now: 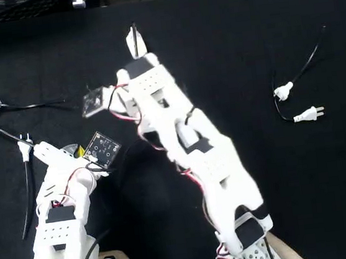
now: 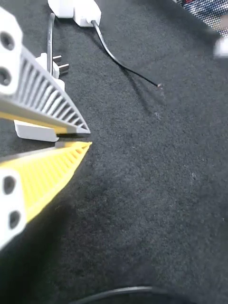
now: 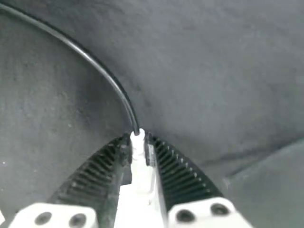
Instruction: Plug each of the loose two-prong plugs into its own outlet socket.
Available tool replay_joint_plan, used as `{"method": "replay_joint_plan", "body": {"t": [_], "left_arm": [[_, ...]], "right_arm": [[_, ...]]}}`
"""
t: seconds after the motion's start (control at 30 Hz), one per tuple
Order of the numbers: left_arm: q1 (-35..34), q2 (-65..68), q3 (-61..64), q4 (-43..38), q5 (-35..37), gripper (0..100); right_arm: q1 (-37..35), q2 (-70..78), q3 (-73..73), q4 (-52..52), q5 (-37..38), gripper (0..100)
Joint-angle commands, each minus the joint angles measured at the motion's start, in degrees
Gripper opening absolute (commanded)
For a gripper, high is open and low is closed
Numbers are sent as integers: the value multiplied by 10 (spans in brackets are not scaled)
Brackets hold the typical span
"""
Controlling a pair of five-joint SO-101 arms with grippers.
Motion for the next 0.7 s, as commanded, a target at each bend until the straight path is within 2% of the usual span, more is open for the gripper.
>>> {"method": "replay_joint_plan", "body": {"t": [0.0, 0.27, 0.4, 0.67], "left_arm": [[-5, -8, -5, -16, 7, 48], [-5, -8, -5, -16, 7, 47], [-5, -8, -6, -16, 7, 45], [-4, -8, -7, -16, 7, 45]], "right_arm": [[26, -76, 31, 14, -9, 12], [76, -174, 117, 9, -23, 12], [94, -218, 149, -26, -64, 12], [139, -317, 284, -104, -67, 12]]}}
